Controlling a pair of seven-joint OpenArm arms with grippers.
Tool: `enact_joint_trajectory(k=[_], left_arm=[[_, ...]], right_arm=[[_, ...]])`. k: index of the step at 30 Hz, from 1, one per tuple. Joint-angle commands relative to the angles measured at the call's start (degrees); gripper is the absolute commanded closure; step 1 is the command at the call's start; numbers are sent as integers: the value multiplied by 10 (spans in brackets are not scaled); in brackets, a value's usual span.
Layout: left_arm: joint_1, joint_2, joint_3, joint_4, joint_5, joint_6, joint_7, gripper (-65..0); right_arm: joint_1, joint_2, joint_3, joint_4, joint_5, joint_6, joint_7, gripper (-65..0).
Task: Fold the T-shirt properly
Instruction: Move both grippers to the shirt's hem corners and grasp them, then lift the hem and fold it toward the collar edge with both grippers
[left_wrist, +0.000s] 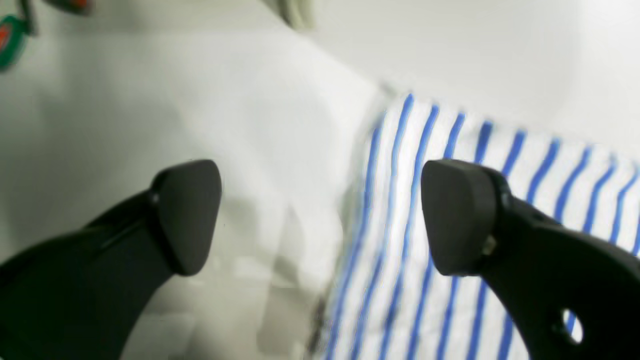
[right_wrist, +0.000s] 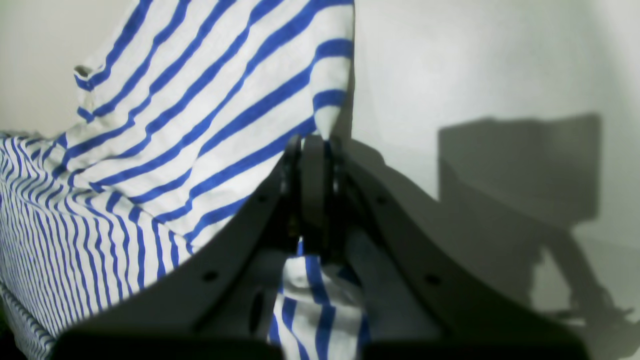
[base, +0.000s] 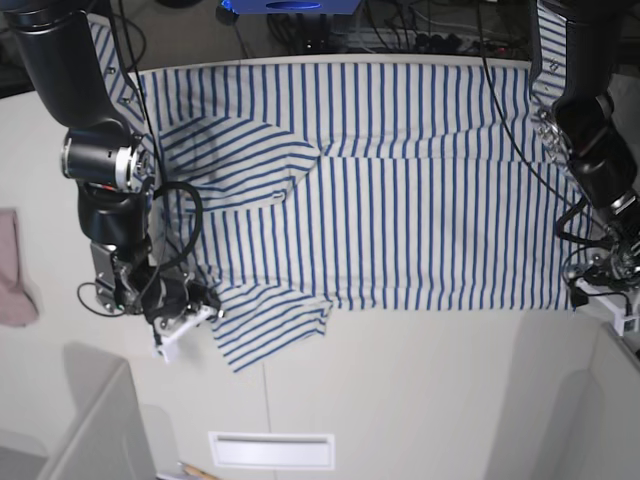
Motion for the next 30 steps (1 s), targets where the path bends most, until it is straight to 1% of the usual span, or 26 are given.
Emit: enact_joint_trajectory(k=[1, 5, 6, 9, 10, 13, 17, 22, 30], left_arm=[[-32, -10, 5, -20, -4, -2, -30, -609], [-80, -21, 9, -129, -2, 1, -104, -609], [-88, -22, 9, -154, -2, 14, -122, -609], [-110, -37, 9, -232, -4, 76, -183, -614], [-115, -42, 9, -252, -4, 87, -199, -615], [-117, -52, 9, -290, 0, 88, -234, -615], [-111, -52, 9, -296, 1, 88, -238, -615], [-78, -49, 9, -294, 0, 88, -239, -614], [-81, -44, 9, -295, -1, 87, -238, -607]], right_arm=[[13, 3, -2, 3, -10, -6, -9, 0], [11, 3, -2, 3, -10, -6, -10, 0], [11, 3, -2, 3, -10, -6, -10, 0], [11, 15, -2, 3, -10, -6, -11, 0], [11, 15, -2, 3, -10, -6, -12, 0], [11, 19, -2, 3, -10, -5, -12, 0], [4, 29, -2, 4, -10, -5, -12, 0], [-3, 29, -2, 4, -10, -4, -12, 0], [-8, 26, -1, 4, -10, -3, -12, 0]])
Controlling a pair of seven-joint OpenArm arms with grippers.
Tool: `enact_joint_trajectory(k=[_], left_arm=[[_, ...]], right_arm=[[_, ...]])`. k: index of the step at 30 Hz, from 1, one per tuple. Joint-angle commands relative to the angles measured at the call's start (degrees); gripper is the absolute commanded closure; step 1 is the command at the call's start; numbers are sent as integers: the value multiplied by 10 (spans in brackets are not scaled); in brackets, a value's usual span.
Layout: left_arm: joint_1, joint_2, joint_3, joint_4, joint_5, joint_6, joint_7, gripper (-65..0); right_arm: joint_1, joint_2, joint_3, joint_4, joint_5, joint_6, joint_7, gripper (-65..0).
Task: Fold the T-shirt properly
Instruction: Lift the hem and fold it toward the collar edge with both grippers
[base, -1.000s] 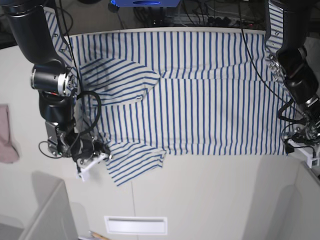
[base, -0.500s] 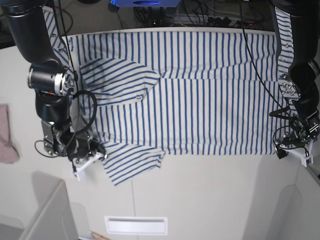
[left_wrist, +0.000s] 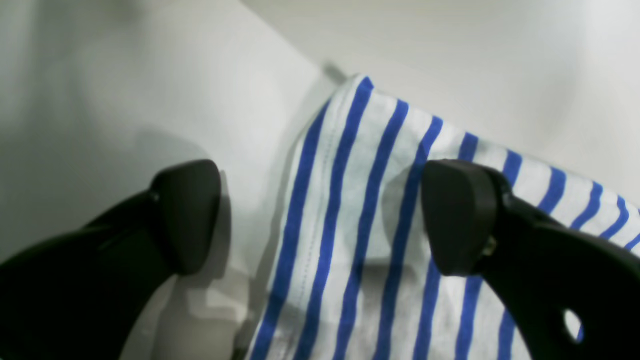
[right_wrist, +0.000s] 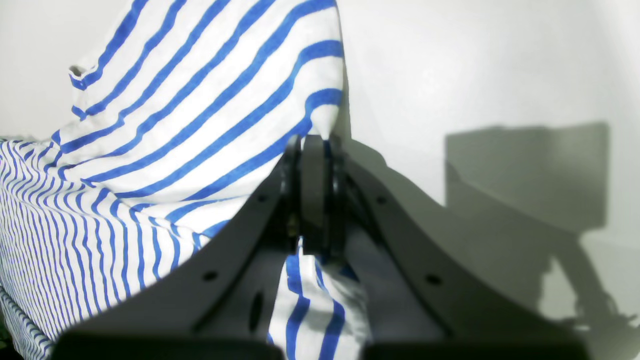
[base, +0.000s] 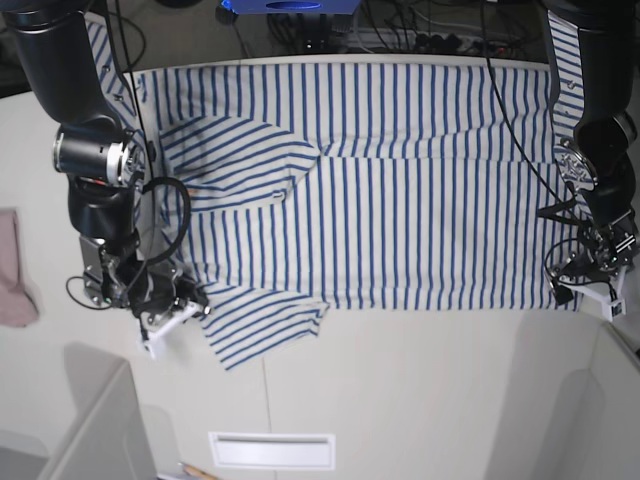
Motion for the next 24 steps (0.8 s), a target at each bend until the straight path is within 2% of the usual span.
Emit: enact_joint_trajectory(k=[1, 8, 13, 15, 23, 24], left_arm=[[-16, 1, 0, 7, -2, 1, 2, -607], [-29, 14, 1, 6, -1, -1, 2, -606], [-28, 23, 76, 6, -7, 1, 2, -589], [-26, 23, 77, 6, -7, 1, 2, -512], [-16, 22, 78, 11, -7, 1, 2, 0], [-15, 21, 79, 12, -7, 1, 1, 0]], right_arm=[[5, 4, -1, 1, -22, -11, -17, 0], [5, 4, -1, 1, -22, -11, -16, 0], [5, 4, -1, 1, -22, -11, -15, 0], [5, 4, -1, 1, -22, -11, -14, 0], [0, 4, -1, 15, -22, -11, 5, 0], [-6, 4, -1, 23, -22, -11, 10, 0]])
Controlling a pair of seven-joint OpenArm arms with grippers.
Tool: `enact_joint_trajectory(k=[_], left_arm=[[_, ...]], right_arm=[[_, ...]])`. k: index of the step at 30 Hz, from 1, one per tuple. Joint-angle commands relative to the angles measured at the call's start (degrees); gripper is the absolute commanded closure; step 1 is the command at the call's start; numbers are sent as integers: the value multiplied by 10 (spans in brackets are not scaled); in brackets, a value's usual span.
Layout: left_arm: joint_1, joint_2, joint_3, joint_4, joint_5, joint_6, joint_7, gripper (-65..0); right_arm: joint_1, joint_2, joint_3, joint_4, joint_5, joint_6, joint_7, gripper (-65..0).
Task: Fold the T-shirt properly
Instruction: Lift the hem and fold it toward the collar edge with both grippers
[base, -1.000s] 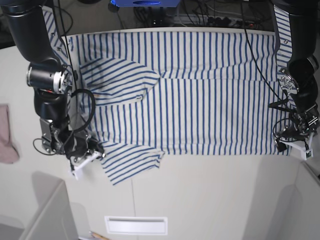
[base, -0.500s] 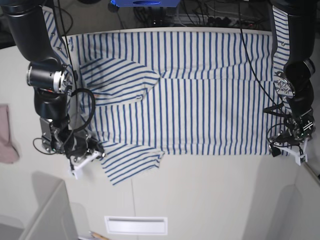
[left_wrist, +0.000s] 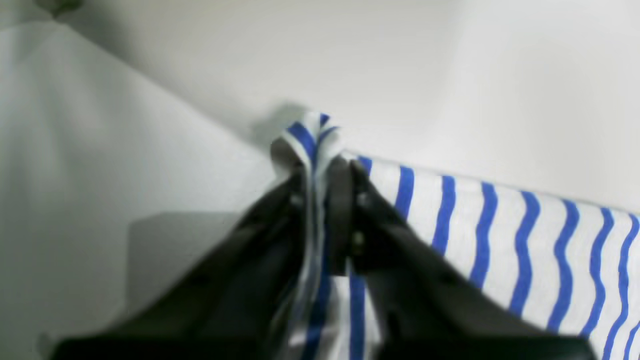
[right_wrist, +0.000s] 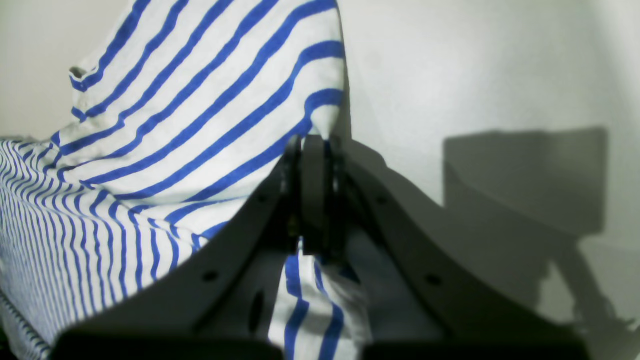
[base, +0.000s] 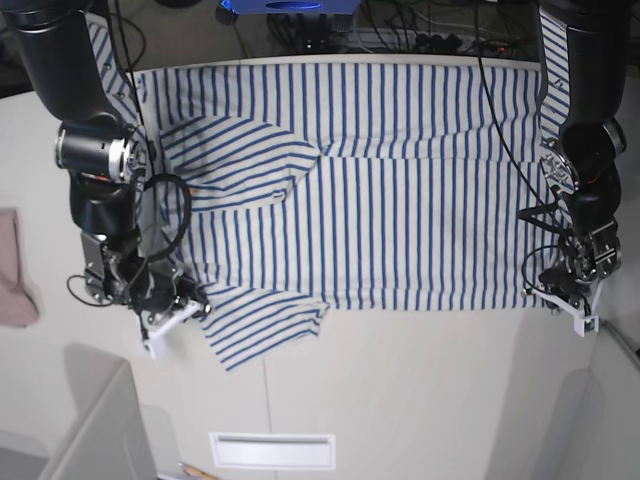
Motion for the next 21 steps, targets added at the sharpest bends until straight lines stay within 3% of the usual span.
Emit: enact_joint_trajectory(k=[1, 7, 10, 16, 21], left_arm=[[-7, -10, 2, 13, 9, 7, 12, 0], [23, -10, -4, 78, 9, -19, 16, 0], [43, -8, -4, 134, 7, -21, 56, 0], [101, -4, 3, 280, -116, -22, 140, 0], [120, 0, 3, 362, -140, -22, 182, 0]], right_arm=[[3, 5, -1, 12, -20, -12, -6, 0], [-21, 4, -1, 86, -20, -12, -9, 0], [-29, 4, -1, 112, -20, -12, -9, 0], [-30, 4, -1, 119, -20, -9, -8, 0], [-40, 4, 0, 166, -20, 20, -5, 0]])
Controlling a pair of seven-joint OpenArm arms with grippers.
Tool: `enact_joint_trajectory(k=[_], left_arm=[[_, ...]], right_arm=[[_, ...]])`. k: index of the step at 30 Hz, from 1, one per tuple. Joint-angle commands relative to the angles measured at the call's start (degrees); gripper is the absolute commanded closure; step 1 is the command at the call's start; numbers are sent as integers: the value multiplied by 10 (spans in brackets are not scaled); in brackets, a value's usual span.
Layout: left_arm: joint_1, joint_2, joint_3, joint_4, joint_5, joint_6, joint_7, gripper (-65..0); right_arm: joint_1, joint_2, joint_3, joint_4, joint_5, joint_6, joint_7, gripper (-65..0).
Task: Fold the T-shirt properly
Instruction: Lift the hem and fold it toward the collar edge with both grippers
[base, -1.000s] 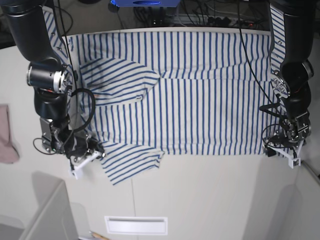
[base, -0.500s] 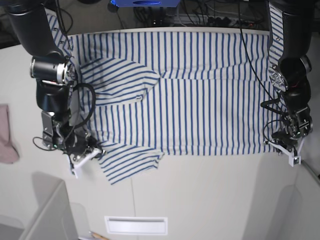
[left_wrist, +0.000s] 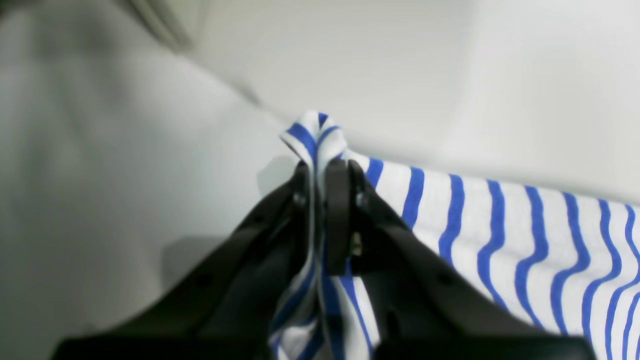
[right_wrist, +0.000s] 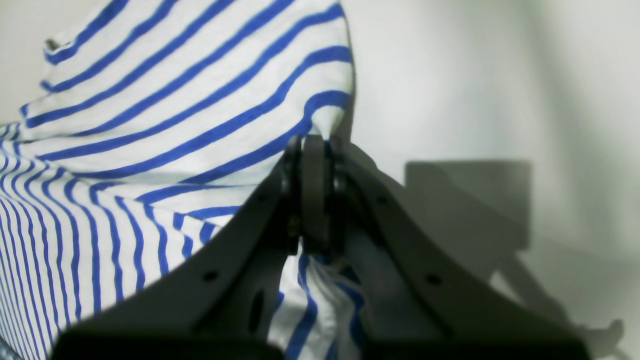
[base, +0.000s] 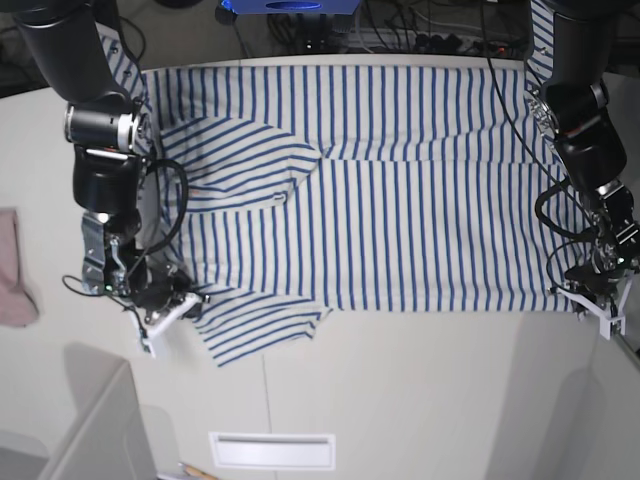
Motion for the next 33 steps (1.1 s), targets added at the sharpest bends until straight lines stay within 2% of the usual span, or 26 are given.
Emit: enact_joint_trajectory(k=[1, 8, 18, 21, 28, 33], left_arm=[[-15, -12, -2, 18, -4, 4, -8, 0], [-15, -8, -2, 45, -4, 4, 5, 0], [60, 13, -2, 141, -5, 4, 7, 0], [79, 20, -2, 176, -20, 4, 41, 0], [124, 20, -6, 267, -72, 4, 79, 0], [157, 20, -9, 305, -74, 4, 79, 0]], right_arm=[[18, 9, 1, 24, 6, 3, 13, 0], [-7, 9, 0, 85, 6, 3, 11, 0], [-59, 10, -1, 156, 6, 3, 9, 0], [-62, 12, -1, 165, 6, 3, -10, 0], [-70, 11, -1, 203, 6, 3, -36, 0], [-98, 12, 1, 265, 6, 3, -63, 0]])
